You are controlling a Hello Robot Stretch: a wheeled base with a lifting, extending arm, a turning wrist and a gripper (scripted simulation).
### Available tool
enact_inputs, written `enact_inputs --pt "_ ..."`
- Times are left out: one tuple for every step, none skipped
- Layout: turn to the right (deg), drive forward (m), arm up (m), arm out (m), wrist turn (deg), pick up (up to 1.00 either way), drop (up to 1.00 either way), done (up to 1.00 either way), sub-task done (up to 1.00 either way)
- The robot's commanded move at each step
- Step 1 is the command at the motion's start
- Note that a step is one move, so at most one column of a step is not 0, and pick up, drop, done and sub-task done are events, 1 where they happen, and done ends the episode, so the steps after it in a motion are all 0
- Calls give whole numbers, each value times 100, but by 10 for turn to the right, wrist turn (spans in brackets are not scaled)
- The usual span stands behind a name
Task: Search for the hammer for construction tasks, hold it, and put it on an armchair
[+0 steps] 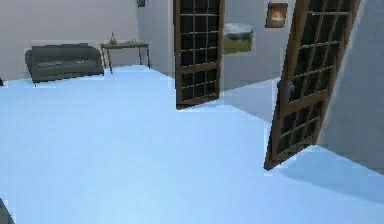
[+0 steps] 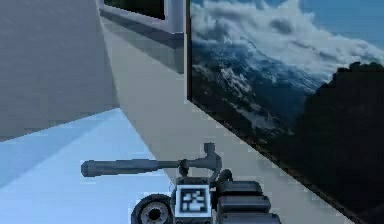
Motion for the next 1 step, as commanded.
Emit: enact_inputs --pt "0 45 0 0 0 0 0 0 0"
